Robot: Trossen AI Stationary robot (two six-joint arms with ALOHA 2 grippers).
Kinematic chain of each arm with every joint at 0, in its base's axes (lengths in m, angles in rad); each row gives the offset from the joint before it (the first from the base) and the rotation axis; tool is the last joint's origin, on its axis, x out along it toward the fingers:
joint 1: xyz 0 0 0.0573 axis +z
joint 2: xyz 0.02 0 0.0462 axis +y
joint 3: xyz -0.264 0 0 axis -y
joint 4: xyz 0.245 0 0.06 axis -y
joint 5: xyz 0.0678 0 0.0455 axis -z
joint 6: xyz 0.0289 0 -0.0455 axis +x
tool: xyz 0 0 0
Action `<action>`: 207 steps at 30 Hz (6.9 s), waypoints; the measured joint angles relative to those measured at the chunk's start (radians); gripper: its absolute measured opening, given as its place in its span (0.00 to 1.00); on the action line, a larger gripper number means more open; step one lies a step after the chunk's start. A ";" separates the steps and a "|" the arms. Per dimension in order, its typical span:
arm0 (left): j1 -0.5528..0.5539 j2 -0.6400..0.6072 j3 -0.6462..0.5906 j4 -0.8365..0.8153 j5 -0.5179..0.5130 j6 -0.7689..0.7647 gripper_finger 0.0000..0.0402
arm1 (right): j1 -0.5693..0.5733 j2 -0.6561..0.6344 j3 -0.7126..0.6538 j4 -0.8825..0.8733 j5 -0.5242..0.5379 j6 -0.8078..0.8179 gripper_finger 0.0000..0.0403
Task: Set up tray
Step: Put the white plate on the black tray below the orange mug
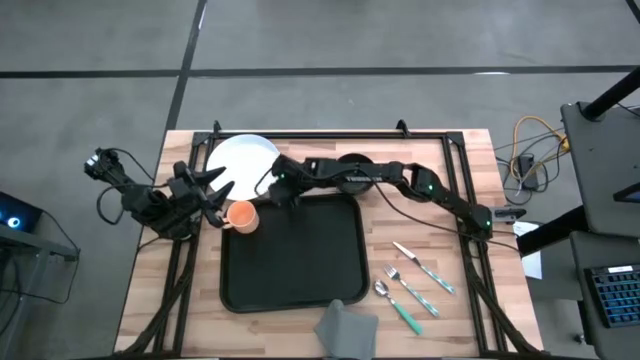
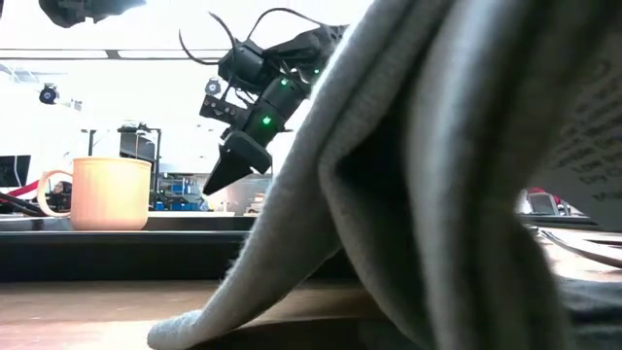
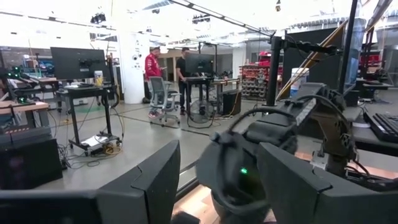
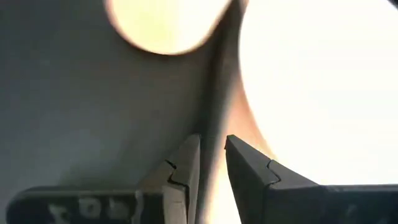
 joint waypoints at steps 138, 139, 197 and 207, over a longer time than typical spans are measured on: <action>1.215 0.727 0.356 -0.760 1.237 -0.584 0.47 | -0.065 -1.429 -2.142 1.707 -0.339 0.534 0.17; 1.216 0.726 0.353 -0.762 1.237 -0.584 0.47 | -0.064 -1.454 -2.142 1.659 -0.327 0.534 0.17; 1.193 1.092 0.382 -0.775 1.110 -0.647 0.46 | 0.053 -1.760 -2.141 1.267 -0.118 0.524 0.17; 1.192 1.089 0.382 -0.771 1.127 -0.609 0.07 | 0.052 -1.759 -2.140 1.251 -0.085 0.519 0.17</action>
